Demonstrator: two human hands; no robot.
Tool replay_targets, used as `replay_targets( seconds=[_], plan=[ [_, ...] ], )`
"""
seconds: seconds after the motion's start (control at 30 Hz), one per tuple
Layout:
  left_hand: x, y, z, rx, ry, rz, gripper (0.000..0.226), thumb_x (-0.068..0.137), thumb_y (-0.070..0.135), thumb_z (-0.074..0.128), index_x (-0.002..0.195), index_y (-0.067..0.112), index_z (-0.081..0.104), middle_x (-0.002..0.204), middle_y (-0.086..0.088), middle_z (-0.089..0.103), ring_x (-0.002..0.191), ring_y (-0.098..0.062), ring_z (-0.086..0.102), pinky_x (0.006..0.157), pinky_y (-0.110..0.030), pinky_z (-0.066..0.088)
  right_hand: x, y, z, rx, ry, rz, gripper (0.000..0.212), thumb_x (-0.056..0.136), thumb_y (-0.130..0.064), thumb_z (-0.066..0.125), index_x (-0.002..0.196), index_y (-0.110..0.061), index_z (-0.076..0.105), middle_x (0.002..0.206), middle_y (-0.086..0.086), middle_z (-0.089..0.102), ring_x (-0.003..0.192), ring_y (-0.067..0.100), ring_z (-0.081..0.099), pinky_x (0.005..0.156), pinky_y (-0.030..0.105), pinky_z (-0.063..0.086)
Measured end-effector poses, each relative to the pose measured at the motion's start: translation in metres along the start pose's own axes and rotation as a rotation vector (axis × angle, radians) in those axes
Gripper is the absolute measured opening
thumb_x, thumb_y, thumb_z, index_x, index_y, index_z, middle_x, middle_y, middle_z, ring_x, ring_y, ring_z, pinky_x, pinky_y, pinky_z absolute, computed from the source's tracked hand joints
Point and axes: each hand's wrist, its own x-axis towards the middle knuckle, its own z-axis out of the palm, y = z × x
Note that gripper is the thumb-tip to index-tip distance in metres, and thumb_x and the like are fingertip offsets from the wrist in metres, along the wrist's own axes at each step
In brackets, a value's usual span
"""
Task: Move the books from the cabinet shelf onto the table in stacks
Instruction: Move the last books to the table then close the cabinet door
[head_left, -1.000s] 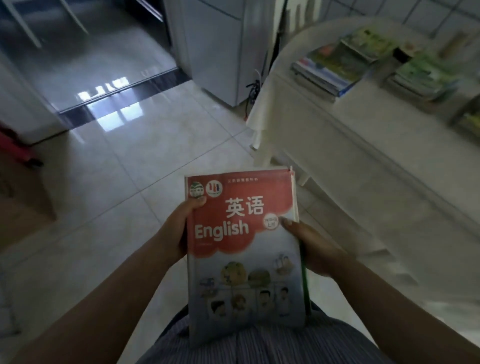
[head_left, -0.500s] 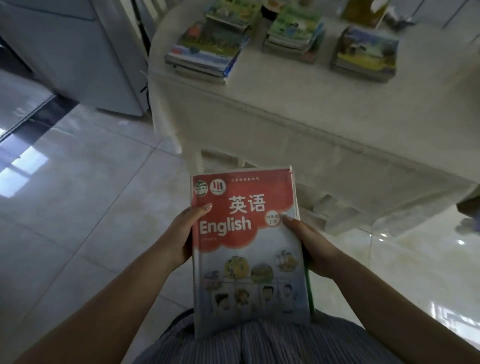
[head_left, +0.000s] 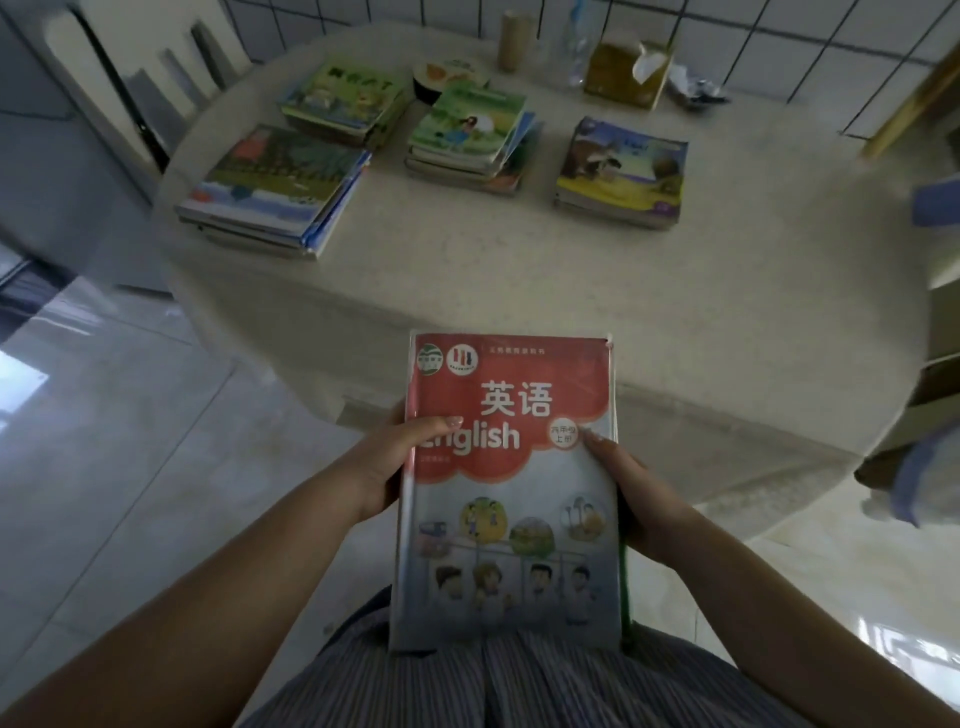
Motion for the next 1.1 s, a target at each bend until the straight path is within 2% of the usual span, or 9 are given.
replay_targets(
  seconds=[0.1, 0.2, 0.33, 0.47, 0.63, 0.8, 0.93, 1.03, 1.1],
  plan=[
    [0.024, 0.015, 0.013, 0.033, -0.01, -0.007, 0.053, 0.07, 0.019, 0.073, 0.12, 0.022, 0.057, 0.097, -0.002, 0.074, 0.081, -0.016, 0.072, 0.059, -0.025, 0.056, 0.012, -0.017, -0.015, 0.028, 0.02, -0.006, 0.063, 0.074, -0.054, 0.064, 0.124, -0.017, 0.058, 0.116, 0.014, 0.069, 0.106, 0.036, 0.065, 0.094, 0.054, 0.049],
    [0.05, 0.031, 0.017, 0.054, -0.021, -0.015, 0.052, 0.073, 0.019, 0.073, 0.122, 0.021, 0.056, 0.101, -0.003, 0.072, 0.084, -0.017, 0.072, 0.061, -0.026, 0.056, 0.029, -0.033, -0.026, 0.048, 0.047, -0.018, 0.058, 0.078, -0.051, 0.06, 0.125, -0.017, 0.057, 0.117, 0.014, 0.068, 0.106, 0.036, 0.065, 0.096, 0.056, 0.047],
    [0.09, 0.057, 0.01, 0.068, -0.038, -0.023, 0.058, 0.064, 0.026, 0.07, 0.12, 0.019, 0.058, 0.099, -0.005, 0.073, 0.081, -0.017, 0.073, 0.059, -0.026, 0.056, 0.062, -0.054, -0.026, 0.092, 0.073, -0.015, 0.058, 0.078, -0.051, 0.062, 0.125, -0.017, 0.057, 0.118, 0.015, 0.068, 0.107, 0.037, 0.065, 0.096, 0.057, 0.047],
    [0.125, 0.084, -0.006, 0.094, -0.052, -0.006, 0.052, 0.064, 0.025, 0.069, 0.115, 0.021, 0.059, 0.095, -0.004, 0.074, 0.079, -0.017, 0.073, 0.059, -0.027, 0.056, 0.094, -0.076, -0.013, 0.12, 0.095, -0.034, 0.057, 0.079, -0.049, 0.061, 0.125, -0.016, 0.057, 0.117, 0.016, 0.068, 0.106, 0.037, 0.065, 0.096, 0.056, 0.048],
    [0.186, 0.137, -0.044, 0.127, -0.098, -0.049, 0.028, 0.077, 0.017, 0.069, 0.103, 0.024, 0.061, 0.081, 0.0, 0.076, 0.073, -0.017, 0.073, 0.058, -0.028, 0.056, 0.149, -0.115, 0.02, 0.172, 0.144, -0.05, 0.055, 0.082, -0.05, 0.057, 0.124, -0.015, 0.058, 0.117, 0.015, 0.068, 0.106, 0.037, 0.065, 0.096, 0.055, 0.048],
    [0.231, 0.171, -0.069, 0.166, -0.142, -0.111, 0.024, 0.081, 0.015, 0.065, 0.104, 0.02, 0.062, 0.083, -0.003, 0.076, 0.074, -0.018, 0.072, 0.061, -0.029, 0.058, 0.184, -0.139, 0.046, 0.19, 0.209, -0.06, 0.051, 0.086, -0.049, 0.055, 0.123, -0.014, 0.059, 0.114, 0.015, 0.069, 0.103, 0.037, 0.067, 0.095, 0.054, 0.049],
    [0.262, 0.187, -0.081, 0.219, -0.157, -0.157, 0.04, 0.077, 0.017, 0.07, 0.116, 0.012, 0.06, 0.1, -0.014, 0.071, 0.081, -0.024, 0.071, 0.062, -0.03, 0.058, 0.208, -0.151, 0.059, 0.196, 0.284, -0.05, 0.05, 0.087, -0.049, 0.053, 0.122, -0.014, 0.059, 0.113, 0.014, 0.07, 0.102, 0.036, 0.067, 0.095, 0.053, 0.049],
    [0.277, 0.199, -0.087, 0.274, -0.146, -0.179, 0.021, 0.083, 0.016, 0.065, 0.103, 0.014, 0.063, 0.085, -0.009, 0.073, 0.067, -0.018, 0.072, 0.054, -0.026, 0.056, 0.22, -0.162, 0.07, 0.184, 0.269, -0.077, 0.044, 0.09, -0.046, 0.05, 0.12, -0.016, 0.06, 0.113, 0.013, 0.07, 0.103, 0.035, 0.067, 0.095, 0.054, 0.049],
    [0.287, 0.208, -0.093, 0.296, -0.15, -0.216, 0.015, 0.084, 0.019, 0.063, 0.098, 0.016, 0.064, 0.077, -0.006, 0.074, 0.068, -0.019, 0.071, 0.058, -0.027, 0.056, 0.23, -0.171, 0.076, 0.164, 0.299, -0.068, 0.042, 0.087, -0.044, 0.055, 0.119, -0.017, 0.06, 0.11, 0.012, 0.072, 0.1, 0.035, 0.068, 0.094, 0.054, 0.05]
  ],
)
